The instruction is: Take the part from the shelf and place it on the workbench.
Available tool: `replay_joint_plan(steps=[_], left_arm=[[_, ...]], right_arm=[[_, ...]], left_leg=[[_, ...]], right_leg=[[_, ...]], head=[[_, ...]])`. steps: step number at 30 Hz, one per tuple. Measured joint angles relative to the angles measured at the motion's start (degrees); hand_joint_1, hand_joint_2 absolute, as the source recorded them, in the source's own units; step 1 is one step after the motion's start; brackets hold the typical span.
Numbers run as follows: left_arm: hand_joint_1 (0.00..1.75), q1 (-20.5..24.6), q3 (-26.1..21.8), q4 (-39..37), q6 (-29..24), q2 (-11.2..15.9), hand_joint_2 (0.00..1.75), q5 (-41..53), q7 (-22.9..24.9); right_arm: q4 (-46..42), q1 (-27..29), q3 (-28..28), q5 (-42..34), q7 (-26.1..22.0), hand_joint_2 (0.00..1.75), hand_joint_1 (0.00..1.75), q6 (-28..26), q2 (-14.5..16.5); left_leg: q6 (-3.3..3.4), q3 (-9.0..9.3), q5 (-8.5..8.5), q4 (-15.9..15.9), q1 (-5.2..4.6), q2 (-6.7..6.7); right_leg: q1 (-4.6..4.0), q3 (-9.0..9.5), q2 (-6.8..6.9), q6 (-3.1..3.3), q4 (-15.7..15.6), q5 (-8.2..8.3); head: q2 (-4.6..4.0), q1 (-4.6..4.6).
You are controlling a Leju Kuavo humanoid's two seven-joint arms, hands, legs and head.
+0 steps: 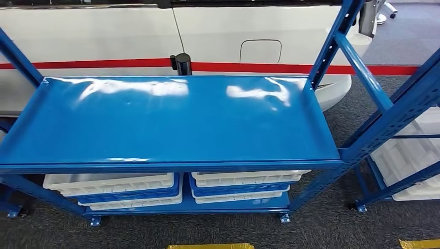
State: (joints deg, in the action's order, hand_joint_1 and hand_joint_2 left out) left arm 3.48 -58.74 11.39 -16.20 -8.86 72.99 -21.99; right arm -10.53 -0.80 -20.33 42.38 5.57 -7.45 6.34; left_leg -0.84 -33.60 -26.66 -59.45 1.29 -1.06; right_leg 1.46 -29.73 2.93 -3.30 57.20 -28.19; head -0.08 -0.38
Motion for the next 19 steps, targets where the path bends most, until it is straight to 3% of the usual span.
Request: replay_joint_plan(steps=[2,3,5,7,8,10,12,14,16,18,19], left_arm=[[0.0,-0.04,-0.02,0.0,-0.11,0.05,0.0,-0.01,0.09],[0.0,-0.03,-0.03,0.0,-0.15,0.06,0.0,-0.01,0.16],[0.0,0.0,-0.07,0.0,-0.22,0.04,0.0,-0.01,0.31],[0.0,-0.02,-0.21,0.0,-0.27,0.01,0.0,-0.02,0.54],[0.0,-0.04,-0.31,0.0,-0.33,0.01,0.0,-0.03,0.67],[0.0,-0.06,-0.43,0.0,-0.52,-0.03,0.0,-0.03,0.85],[0.0,-0.03,-0.46,0.0,-0.71,-0.11,0.0,-0.02,0.96],[0.0,-0.05,-0.47,0.0,-0.78,-0.17,0.0,-0.02,1.12],[0.0,-0.11,-0.49,0.0,-0.88,-0.22,0.0,-0.03,1.37],[0.0,-0.14,-0.51,0.0,-1.18,-0.26,0.87,-0.03,1.65],[0.0,-0.14,-0.52,0.0,-1.28,-0.26,1.16,-0.03,1.71]], right_arm=[[0.0,-0.03,0.0,0.03,0.0,0.0,0.0,0.0,0.0],[0.01,-0.03,0.0,0.05,0.0,0.0,0.0,0.0,0.03],[0.01,0.01,0.0,0.08,0.0,0.0,0.0,0.0,0.08],[0.02,0.09,0.0,0.11,0.03,0.0,0.0,0.0,0.08],[0.02,0.12,0.0,0.13,0.06,0.0,0.0,0.0,0.07],[0.01,0.09,0.0,0.17,0.11,0.0,0.0,0.0,0.03],[0.0,0.0,0.0,0.27,0.14,0.0,0.0,0.0,0.01],[0.0,-0.07,0.0,0.33,0.15,0.0,0.0,0.0,0.02],[0.0,-0.08,-0.01,0.24,0.16,0.0,0.0,-0.15,0.02],[0.0,-0.07,-0.02,0.13,0.36,0.0,0.0,-0.64,0.02],[0.0,-0.08,-0.03,0.11,0.43,0.0,0.0,-0.8,0.0]], left_leg=[[1.01,-0.12,0.36,0.25,-0.11,0.68],[1.45,-0.17,0.55,0.37,-0.09,0.98],[1.93,-0.4,0.69,0.38,-0.28,1.64],[2.08,-0.54,0.75,0.37,-0.55,2.43],[2.11,-0.54,0.77,0.37,-0.62,2.84],[2.1,-0.46,0.82,0.37,-0.69,3.65],[1.85,-0.4,0.82,0.3,-0.96,4.29],[1.38,-0.35,0.89,0.45,-1.15,4.62],[1.64,-0.28,1.0,0.75,-1.09,4.6],[2.29,-0.22,1.19,0.96,-1.08,4.42],[2.53,-0.21,1.33,1.05,-1.07,4.38]], right_leg=[[0.19,-0.42,-0.44,-0.33,1.36,-0.9],[0.27,-1.65,-1.06,-0.18,3.83,-2.18],[0.2,-5.52,-2.2,0.37,11.6,-5.46],[0.02,-8.51,-2.59,0.35,17.0,-6.84],[-0.11,-8.55,-2.68,0.09,16.6,-6.21],[-0.42,-5.46,-3.25,-0.37,9.54,-3.03],[-0.81,-2.26,-4.14,0.07,2.49,-0.46],[-1.13,-1.61,-4.39,0.95,0.66,0.25],[-1.05,-1.46,-4.21,1.2,0.34,0.68],[-0.98,-1.25,-4.2,1.22,0.07,1.04],[-1.04,-1.22,-4.21,1.25,0.08,1.08]], head=[[0.01,0.15],[0.01,0.23],[0.01,0.4],[0.02,0.41],[0.02,0.41],[0.02,0.43],[0.01,0.41],[0.01,0.37],[0.01,0.34],[0.02,0.33],[0.02,0.32]])
